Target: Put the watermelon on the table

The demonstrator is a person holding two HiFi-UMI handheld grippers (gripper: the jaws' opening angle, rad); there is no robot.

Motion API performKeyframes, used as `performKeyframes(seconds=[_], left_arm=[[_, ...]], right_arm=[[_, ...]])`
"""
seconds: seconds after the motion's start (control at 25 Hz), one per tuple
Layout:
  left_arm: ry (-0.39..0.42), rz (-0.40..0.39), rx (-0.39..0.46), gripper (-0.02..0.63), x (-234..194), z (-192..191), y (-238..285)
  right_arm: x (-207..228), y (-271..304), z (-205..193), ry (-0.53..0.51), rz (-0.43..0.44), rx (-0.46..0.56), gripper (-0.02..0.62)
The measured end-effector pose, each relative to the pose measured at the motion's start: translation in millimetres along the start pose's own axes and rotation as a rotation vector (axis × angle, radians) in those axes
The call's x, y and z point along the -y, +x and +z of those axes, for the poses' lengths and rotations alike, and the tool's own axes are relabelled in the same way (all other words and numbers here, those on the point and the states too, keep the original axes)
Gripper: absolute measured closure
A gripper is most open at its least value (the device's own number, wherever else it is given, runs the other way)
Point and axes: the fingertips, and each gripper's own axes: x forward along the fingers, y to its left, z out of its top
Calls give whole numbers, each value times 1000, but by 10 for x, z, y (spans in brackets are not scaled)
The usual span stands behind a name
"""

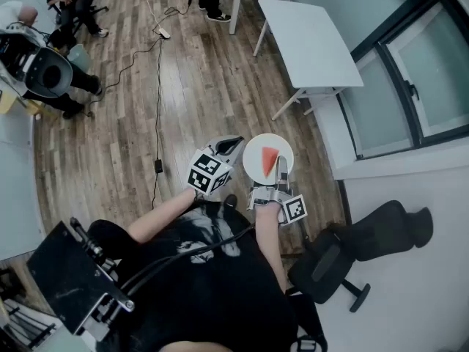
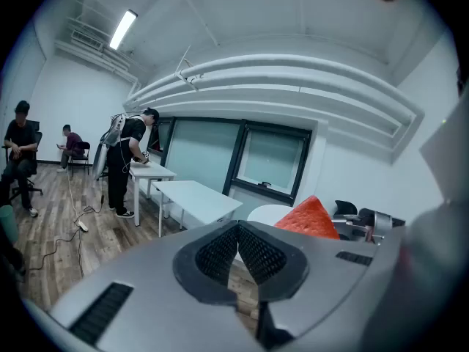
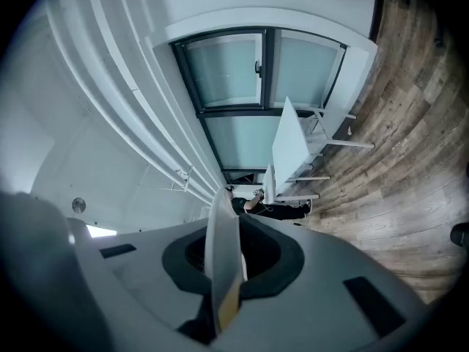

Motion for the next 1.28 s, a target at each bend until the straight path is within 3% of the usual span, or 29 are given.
performKeyframes(seconds=[0.56,0.84,1.08,1.28], left_arm=[[-12,-9,-15,600,19,-35,7],[-16,-36,-21,600,107,-68,6],[-44,-116,-73,600,-286,-324,-47],[-53,-121,-110,600,-358,-409,154]], right_arm=[[53,2,-35,24,-10,-13,568],[178,-153,17,75,-54,35,566],[396,-140,-407,82,-101,89,568],[556,3,-318,108,-140,103,566]])
